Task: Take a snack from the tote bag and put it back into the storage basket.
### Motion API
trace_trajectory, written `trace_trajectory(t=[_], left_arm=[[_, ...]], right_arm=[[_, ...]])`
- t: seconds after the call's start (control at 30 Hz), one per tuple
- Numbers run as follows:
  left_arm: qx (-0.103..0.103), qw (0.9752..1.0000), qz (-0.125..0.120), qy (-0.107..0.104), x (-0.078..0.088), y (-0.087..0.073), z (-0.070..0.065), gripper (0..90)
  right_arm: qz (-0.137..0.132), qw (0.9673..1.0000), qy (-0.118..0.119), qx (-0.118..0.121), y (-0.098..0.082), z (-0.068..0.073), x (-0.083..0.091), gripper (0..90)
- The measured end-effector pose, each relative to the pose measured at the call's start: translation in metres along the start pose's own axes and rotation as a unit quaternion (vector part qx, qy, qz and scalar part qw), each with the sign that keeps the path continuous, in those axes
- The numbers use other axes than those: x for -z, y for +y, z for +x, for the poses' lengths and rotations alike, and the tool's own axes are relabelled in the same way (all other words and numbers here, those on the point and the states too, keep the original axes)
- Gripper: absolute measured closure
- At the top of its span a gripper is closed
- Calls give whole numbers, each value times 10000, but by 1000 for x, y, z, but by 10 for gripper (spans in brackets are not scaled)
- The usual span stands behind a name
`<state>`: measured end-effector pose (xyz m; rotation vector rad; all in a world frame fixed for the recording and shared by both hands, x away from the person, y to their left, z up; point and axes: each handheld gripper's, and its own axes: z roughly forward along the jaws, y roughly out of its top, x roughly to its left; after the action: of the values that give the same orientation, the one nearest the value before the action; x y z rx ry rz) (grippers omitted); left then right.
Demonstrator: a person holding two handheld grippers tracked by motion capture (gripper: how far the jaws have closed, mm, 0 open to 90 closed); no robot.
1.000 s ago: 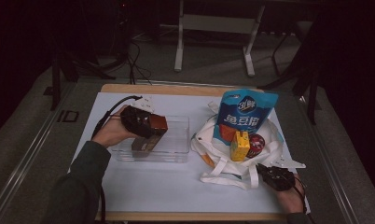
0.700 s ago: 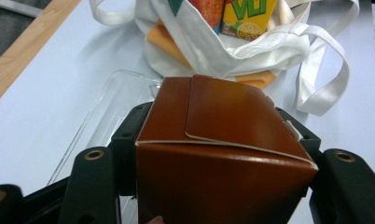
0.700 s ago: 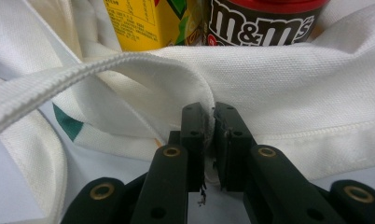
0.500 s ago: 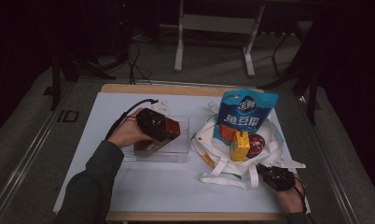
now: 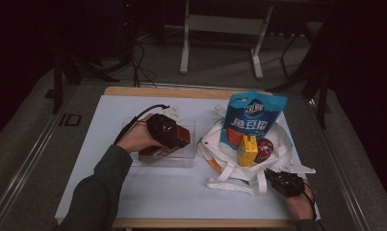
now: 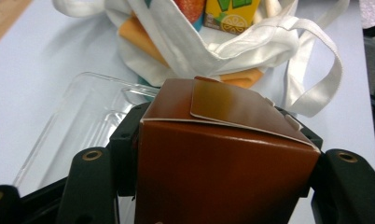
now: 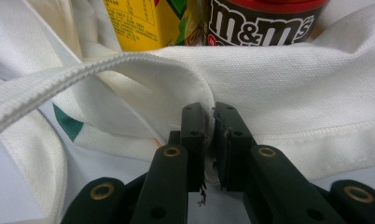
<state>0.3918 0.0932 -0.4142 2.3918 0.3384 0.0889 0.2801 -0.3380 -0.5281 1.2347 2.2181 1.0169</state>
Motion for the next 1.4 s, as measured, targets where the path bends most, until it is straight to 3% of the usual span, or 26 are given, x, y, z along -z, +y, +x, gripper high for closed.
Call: trace_trajectory(t=[0.43,0.67,0.9,1.4], left_arm=[[158,9994,299,-95,-18,7,0,384],[99,9990,434,-91,-31,6,-4,366],[231,9987,448,-61,-33,-1,-4,354],[232,9984,518,34,-36,1,-10,298]], right_arm=[[-3,10000,3,0,0,0,0,824],[-5,10000,14,3,0,0,0,824],[-6,10000,15,2,0,0,0,824],[-7,10000,11,4,0,0,0,824]])
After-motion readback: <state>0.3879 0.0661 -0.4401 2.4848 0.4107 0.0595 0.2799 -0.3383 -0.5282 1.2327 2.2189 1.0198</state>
